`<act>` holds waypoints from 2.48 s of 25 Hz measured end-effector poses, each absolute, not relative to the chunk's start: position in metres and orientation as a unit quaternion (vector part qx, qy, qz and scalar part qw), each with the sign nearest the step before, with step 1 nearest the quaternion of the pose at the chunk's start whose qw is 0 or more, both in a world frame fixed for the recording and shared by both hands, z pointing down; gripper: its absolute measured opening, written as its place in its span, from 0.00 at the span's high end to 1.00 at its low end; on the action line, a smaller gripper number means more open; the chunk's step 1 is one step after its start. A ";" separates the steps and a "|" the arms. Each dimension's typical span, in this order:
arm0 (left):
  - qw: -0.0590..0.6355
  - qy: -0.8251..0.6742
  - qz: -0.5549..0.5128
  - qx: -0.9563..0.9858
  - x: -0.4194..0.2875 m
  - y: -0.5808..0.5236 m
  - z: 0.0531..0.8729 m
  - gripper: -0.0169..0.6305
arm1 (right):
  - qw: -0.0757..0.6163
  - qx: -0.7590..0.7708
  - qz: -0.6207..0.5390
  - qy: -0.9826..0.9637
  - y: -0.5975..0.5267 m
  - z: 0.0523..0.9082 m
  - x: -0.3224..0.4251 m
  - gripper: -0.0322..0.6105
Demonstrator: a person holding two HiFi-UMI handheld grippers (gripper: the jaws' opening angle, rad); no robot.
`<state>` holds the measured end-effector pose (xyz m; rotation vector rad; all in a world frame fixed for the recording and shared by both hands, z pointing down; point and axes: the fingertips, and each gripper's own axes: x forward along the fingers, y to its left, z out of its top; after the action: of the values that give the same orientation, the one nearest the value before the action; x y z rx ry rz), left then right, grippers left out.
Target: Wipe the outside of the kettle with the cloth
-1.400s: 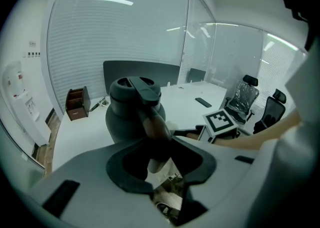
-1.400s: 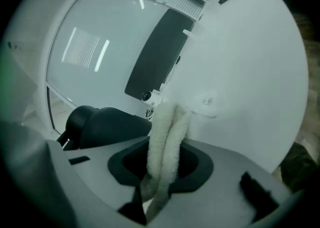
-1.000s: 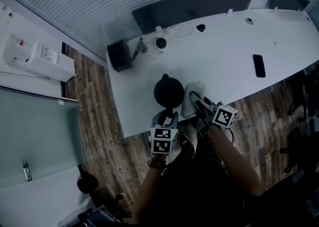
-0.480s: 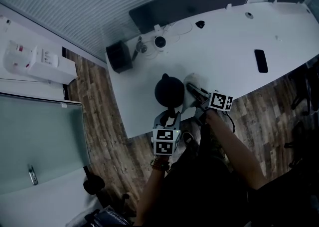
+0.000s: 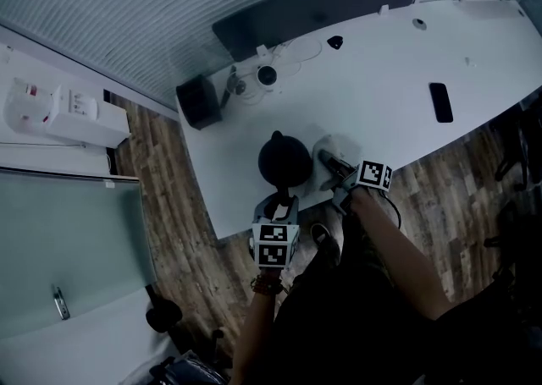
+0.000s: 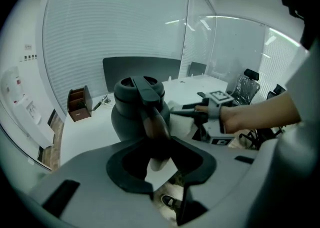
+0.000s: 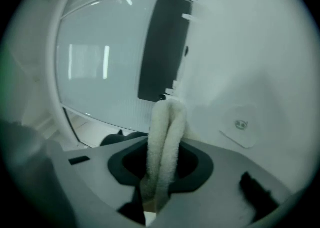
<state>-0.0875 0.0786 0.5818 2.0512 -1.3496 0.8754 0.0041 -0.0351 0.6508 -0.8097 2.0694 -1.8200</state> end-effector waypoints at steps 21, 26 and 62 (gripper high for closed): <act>0.242 -0.467 0.382 0.760 -0.105 0.075 0.581 0.77 | 0.172 -0.238 -0.630 0.719 -0.071 0.621 -0.024 0.80; 0.239 -0.467 0.418 0.742 -0.126 0.074 0.585 0.77 | 0.121 -0.278 -0.682 0.665 -0.043 0.697 -0.024 0.80; 0.211 -0.382 0.563 0.702 -0.159 0.053 0.591 0.77 | 0.092 -0.079 -0.667 0.735 -0.100 0.616 -0.025 0.80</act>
<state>-0.1592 0.0529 0.5908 1.9513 -1.0618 1.5633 -0.0250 -0.0999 0.6156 -0.2356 2.1838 -1.9800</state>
